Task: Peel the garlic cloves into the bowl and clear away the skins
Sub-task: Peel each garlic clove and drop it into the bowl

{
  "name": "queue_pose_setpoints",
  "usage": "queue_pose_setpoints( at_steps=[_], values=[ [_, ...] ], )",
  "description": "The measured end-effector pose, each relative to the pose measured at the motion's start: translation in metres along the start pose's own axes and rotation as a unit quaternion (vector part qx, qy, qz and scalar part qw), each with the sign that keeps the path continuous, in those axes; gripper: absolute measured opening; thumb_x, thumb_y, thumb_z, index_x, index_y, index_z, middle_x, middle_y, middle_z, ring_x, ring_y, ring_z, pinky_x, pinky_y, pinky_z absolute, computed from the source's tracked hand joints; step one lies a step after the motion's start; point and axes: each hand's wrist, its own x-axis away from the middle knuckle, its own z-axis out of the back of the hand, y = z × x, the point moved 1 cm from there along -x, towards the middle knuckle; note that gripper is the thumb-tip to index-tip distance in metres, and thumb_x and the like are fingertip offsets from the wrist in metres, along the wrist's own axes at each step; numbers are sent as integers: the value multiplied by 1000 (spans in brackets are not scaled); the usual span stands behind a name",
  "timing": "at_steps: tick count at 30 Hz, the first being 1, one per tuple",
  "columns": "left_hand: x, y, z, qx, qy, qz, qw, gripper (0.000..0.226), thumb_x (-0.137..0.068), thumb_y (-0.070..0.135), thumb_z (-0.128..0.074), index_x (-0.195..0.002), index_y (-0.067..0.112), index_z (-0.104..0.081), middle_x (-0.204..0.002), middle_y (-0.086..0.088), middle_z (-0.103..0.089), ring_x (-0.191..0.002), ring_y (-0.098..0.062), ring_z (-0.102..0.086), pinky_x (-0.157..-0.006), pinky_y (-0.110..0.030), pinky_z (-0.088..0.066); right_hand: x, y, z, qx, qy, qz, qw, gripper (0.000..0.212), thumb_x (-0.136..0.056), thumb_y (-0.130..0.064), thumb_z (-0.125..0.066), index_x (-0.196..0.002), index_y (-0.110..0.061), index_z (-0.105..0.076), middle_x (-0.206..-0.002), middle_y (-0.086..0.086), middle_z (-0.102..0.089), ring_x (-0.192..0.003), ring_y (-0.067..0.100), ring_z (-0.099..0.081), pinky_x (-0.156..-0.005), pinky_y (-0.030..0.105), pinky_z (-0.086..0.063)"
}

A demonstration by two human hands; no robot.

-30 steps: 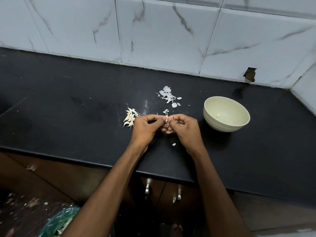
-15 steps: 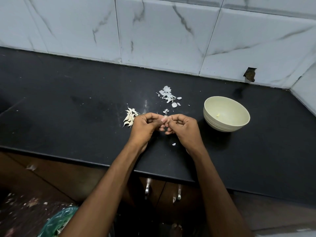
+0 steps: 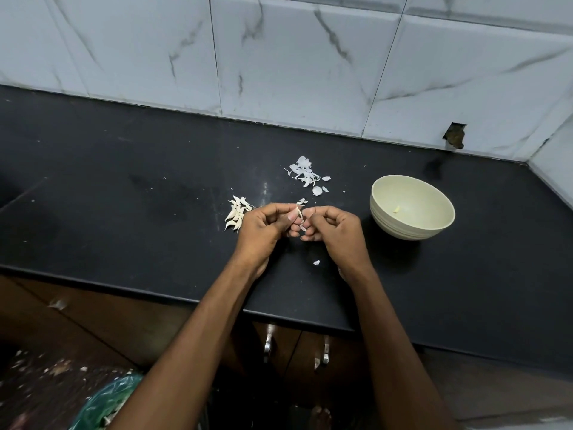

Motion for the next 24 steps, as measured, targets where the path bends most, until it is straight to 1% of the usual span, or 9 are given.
queue_pose_setpoints(
  at_steps=[4,6,8,10,13,15,18,22,24],
  values=[
    [0,0,0,-27,12,-19,999,26,-94,-5,-68,-119,0,-71,-90,-16,-76,-72,-16,-70,-77,-28,-61,4,-4,0,2,-29,21,999,12,-99,-11,-70,-102,-2,-77,-80,4,-76,-71,9,-70,-72,29,-62],
    [1,0,0,-37,13,-27,999,34,-94,-7,-67,-127,-1,-67,-88,-14,-74,-73,-16,-71,-81,-30,-61,7,-6,0,15,-43,41,998,9,-98,-12,-71,-98,-8,-78,-87,4,-80,-77,14,-74,-73,29,-61],
    [1,0,-1,-55,13,-37,998,40,-94,-7,-67,-133,0,-63,-86,-10,-73,-77,-18,-71,-88,-38,-60,7,-5,1,33,-39,59,997,8,-98,-13,-72,-96,-11,-79,-91,5,-80,-82,20,-76,-73,29,-60],
    [1,-1,-4,-84,14,-51,995,42,-94,-7,-68,-134,6,-63,-85,-3,-74,-81,-18,-71,-94,-43,-59,5,-3,1,51,-21,74,996,7,-96,-15,-75,-98,-11,-80,-91,7,-80,-82,25,-78,-72,30,-59],
    [3,-2,-9,-136,17,-76,988,44,-94,-9,-67,-134,8,-63,-82,-2,-74,-81,-13,-71,-89,-31,-59,2,1,4,67,12,90,994,8,-93,-18,-79,-98,-12,-81,-91,10,-78,-77,26,-78,-71,32,-60],
    [5,-2,-12,-169,21,-99,980,42,-94,-9,-67,-132,10,-65,-81,-2,-73,-78,-11,-70,-85,-24,-57,2,2,4,62,10,86,994,7,-95,-15,-76,-97,-9,-80,-87,11,-78,-75,25,-77,-70,33,-61],
    [6,-2,-10,-184,25,-107,977,38,-93,-9,-67,-121,18,-68,-79,4,-73,-78,-10,-70,-80,-25,-58,2,0,2,12,-10,51,999,9,-99,-8,-70,-97,-2,-77,-83,15,-78,-76,26,-76,-71,32,-63],
    [6,-1,-9,-183,28,-100,978,31,-92,-9,-68,-113,13,-70,-81,-7,-74,-78,-14,-71,-78,-26,-58,1,-1,1,-24,-5,16,1000,12,-99,-1,-65,-100,6,-74,-85,22,-77,-76,26,-75,-72,29,-63],
    [6,-3,-10,-188,31,-101,976,27,-92,-10,-67,-108,11,-70,-80,-7,-74,-77,-17,-71,-77,-28,-58,2,-2,1,-30,-5,7,1000,13,-99,0,-63,-99,6,-75,-85,23,-76,-76,26,-75,-72,28,-63]
  ],
)
